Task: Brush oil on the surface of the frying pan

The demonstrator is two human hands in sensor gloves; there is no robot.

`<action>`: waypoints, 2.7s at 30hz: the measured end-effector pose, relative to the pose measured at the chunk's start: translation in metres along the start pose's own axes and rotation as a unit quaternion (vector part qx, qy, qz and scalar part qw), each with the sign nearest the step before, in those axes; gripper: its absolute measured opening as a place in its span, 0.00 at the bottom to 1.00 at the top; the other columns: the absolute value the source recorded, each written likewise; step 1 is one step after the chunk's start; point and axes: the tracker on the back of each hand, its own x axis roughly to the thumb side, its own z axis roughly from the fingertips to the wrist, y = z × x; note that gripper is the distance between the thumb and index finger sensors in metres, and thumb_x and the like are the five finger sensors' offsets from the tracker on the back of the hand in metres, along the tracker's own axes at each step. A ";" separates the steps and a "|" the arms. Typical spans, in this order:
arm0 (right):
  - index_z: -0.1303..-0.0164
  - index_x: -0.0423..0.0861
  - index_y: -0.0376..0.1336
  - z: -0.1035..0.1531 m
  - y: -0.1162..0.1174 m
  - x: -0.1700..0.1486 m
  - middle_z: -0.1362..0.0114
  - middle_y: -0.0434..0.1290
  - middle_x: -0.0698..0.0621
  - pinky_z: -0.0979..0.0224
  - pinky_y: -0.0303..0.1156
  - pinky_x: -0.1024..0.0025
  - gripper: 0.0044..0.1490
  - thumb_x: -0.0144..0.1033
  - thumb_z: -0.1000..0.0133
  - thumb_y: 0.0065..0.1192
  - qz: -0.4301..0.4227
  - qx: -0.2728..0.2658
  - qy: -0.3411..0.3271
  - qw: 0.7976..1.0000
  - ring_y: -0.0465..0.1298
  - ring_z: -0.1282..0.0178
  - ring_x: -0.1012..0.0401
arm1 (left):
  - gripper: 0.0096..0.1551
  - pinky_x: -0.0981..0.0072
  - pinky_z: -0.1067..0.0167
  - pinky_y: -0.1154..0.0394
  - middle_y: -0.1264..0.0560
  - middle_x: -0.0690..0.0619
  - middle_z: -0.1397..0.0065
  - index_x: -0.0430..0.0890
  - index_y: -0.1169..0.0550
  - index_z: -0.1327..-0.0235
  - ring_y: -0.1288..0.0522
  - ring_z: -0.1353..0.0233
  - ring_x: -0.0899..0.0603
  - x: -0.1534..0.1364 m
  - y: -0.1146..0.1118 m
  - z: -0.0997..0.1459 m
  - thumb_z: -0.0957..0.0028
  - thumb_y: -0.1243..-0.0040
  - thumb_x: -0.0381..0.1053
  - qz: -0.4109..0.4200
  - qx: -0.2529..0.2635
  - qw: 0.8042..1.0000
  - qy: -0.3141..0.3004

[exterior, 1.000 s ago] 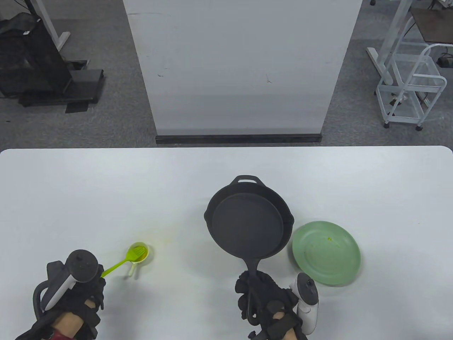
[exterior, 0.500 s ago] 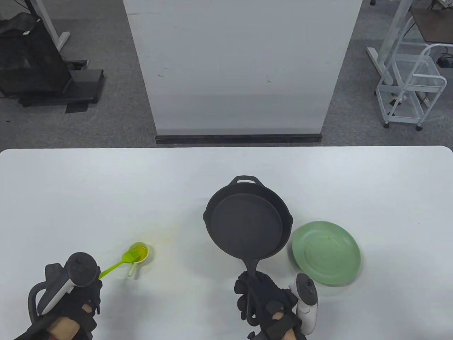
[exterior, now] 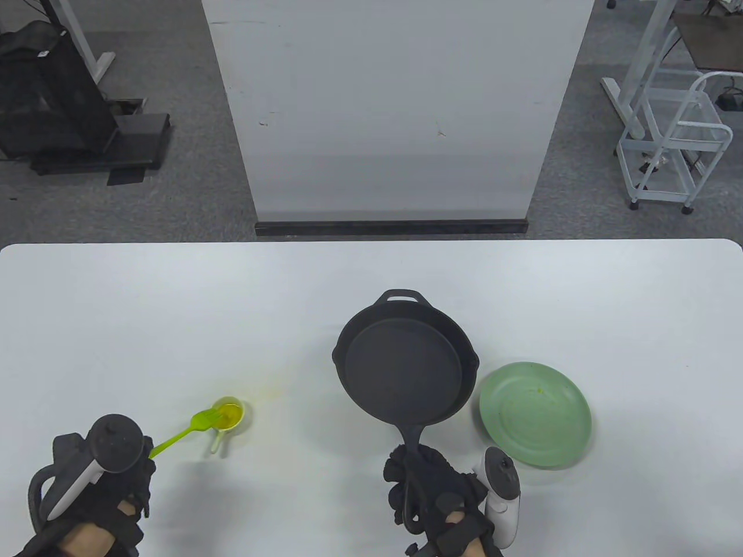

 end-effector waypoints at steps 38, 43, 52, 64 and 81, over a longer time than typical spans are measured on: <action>0.39 0.31 0.52 0.000 0.001 0.001 0.42 0.66 0.34 0.65 0.79 0.72 0.35 0.44 0.45 0.48 0.001 0.005 0.000 1.000 0.78 0.64 0.60 | 0.28 0.56 0.78 0.19 0.16 0.58 0.72 0.41 0.22 0.43 0.21 0.80 0.49 -0.041 0.011 -0.033 0.49 0.49 0.56 0.245 -0.147 0.957 0.046; 0.39 0.31 0.52 0.000 0.001 0.001 0.42 0.66 0.34 0.65 0.79 0.72 0.35 0.44 0.45 0.48 0.006 0.005 -0.001 1.000 0.78 0.64 0.59 | 0.28 0.56 0.78 0.19 0.16 0.58 0.72 0.41 0.22 0.44 0.21 0.81 0.49 -0.042 0.026 -0.025 0.49 0.49 0.56 0.262 -0.122 0.957 0.033; 0.39 0.31 0.53 -0.001 0.003 -0.001 0.42 0.66 0.34 0.65 0.79 0.71 0.35 0.44 0.45 0.49 0.016 0.004 0.003 1.000 0.78 0.64 0.59 | 0.28 0.56 0.80 0.19 0.16 0.58 0.74 0.40 0.21 0.46 0.21 0.82 0.49 0.018 0.063 -0.006 0.49 0.48 0.56 0.274 -0.072 0.957 -0.060; 0.39 0.31 0.53 -0.001 0.003 0.000 0.42 0.66 0.34 0.65 0.79 0.71 0.35 0.44 0.45 0.49 0.017 0.005 0.002 1.000 0.78 0.64 0.59 | 0.27 0.57 0.81 0.20 0.16 0.58 0.74 0.41 0.20 0.46 0.21 0.83 0.49 0.160 0.085 0.000 0.48 0.46 0.57 0.238 -0.097 0.947 -0.194; 0.39 0.31 0.52 -0.001 0.002 0.001 0.42 0.66 0.34 0.65 0.79 0.72 0.35 0.44 0.45 0.48 0.032 0.017 0.006 0.999 0.78 0.63 0.60 | 0.26 0.57 0.81 0.20 0.16 0.58 0.75 0.40 0.18 0.50 0.21 0.83 0.49 0.293 0.051 -0.042 0.48 0.46 0.57 0.152 -0.192 0.946 -0.214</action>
